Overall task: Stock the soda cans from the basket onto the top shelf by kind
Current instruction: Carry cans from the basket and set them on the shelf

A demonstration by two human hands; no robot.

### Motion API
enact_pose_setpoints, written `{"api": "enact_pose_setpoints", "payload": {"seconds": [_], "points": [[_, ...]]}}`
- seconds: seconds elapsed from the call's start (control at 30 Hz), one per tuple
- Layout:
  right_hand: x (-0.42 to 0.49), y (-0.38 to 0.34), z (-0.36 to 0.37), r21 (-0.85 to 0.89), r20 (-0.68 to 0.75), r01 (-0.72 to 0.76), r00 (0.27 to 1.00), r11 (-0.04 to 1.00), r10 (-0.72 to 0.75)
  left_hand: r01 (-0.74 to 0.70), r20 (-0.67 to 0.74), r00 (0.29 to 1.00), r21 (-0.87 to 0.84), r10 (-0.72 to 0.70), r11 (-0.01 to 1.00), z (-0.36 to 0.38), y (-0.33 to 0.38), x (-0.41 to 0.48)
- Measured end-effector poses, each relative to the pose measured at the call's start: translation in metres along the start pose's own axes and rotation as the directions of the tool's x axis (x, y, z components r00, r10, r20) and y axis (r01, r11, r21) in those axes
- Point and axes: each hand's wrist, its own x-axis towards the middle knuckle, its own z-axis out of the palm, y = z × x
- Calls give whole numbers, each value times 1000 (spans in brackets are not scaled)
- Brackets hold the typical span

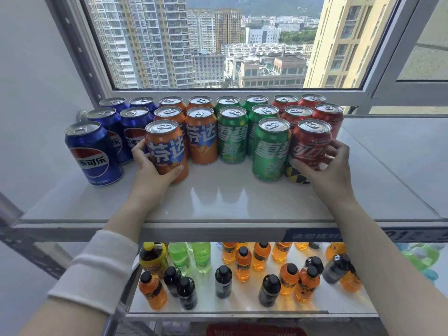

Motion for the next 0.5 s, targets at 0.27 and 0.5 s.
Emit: {"api": "enact_pose_setpoints", "payload": {"seconds": [0.27,0.5], "points": [[0,-2,0,23,10,-15,1000,1000,15,11,51,999,-39,-9,999,-3,-3,3],[-2,-2,0,32,16,-19,1000,999,18,8,65,998,-31,-6,999,-3,-6,4]]}}
